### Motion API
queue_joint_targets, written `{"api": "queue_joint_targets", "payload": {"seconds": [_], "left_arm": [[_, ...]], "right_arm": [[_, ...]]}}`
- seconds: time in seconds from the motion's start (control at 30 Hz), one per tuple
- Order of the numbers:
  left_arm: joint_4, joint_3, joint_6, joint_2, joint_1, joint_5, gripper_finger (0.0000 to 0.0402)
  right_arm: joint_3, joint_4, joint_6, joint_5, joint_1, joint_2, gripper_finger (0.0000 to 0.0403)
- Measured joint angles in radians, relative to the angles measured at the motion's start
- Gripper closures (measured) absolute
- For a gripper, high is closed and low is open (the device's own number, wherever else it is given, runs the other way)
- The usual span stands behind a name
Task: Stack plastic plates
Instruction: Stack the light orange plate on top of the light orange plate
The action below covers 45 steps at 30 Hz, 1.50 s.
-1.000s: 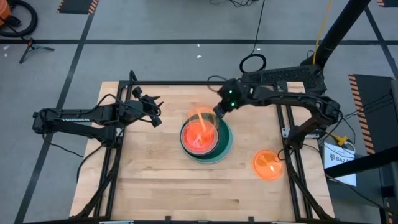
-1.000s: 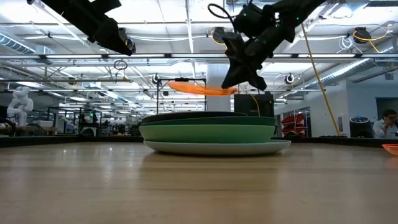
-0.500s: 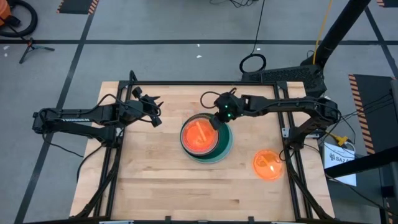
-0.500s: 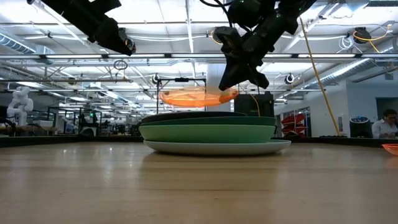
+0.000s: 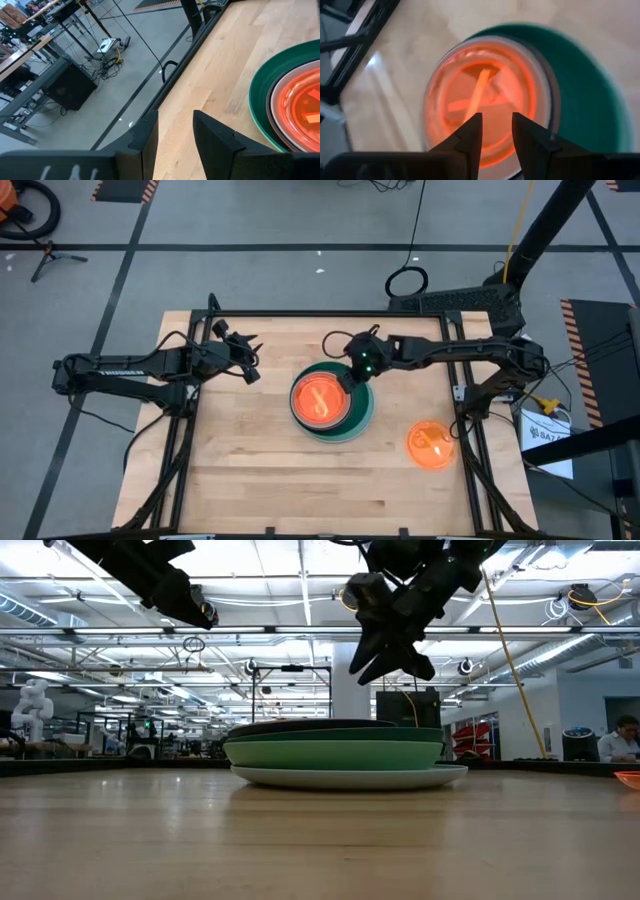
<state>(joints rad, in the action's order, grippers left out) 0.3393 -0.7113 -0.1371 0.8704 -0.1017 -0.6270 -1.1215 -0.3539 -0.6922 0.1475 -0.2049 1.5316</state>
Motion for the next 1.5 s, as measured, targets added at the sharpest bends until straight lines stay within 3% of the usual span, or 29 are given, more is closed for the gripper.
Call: {"api": "queue_joint_targets", "payload": {"seconds": [0.33,0.67,0.87,1.23,1.5], "left_arm": [[0.0,0.0,0.001,0.0,0.0,0.0,0.0272],[-0.003,0.0,-0.003,0.0,0.0,0.0,0.0272],[-0.068,0.0,-0.038,0.0,0.0,-0.001,0.0272],[-0.163,0.0,-0.098,0.0,0.0,-0.001,0.0272],[-0.181,0.0,-0.09,0.0,0.0,-0.001,0.0272]], "right_arm": [[0.0,-0.113,-0.188,0.068,0.14,-0.004,0.0312],[0.0,-0.657,-0.621,0.067,0.366,-0.004,0.0314],[0.0,-0.831,-0.677,0.062,0.423,-0.004,0.0314],[0.001,-0.74,-0.843,0.064,0.499,0.01,0.0305],[0.001,-0.735,-0.946,0.067,0.584,0.117,0.0303]]}}
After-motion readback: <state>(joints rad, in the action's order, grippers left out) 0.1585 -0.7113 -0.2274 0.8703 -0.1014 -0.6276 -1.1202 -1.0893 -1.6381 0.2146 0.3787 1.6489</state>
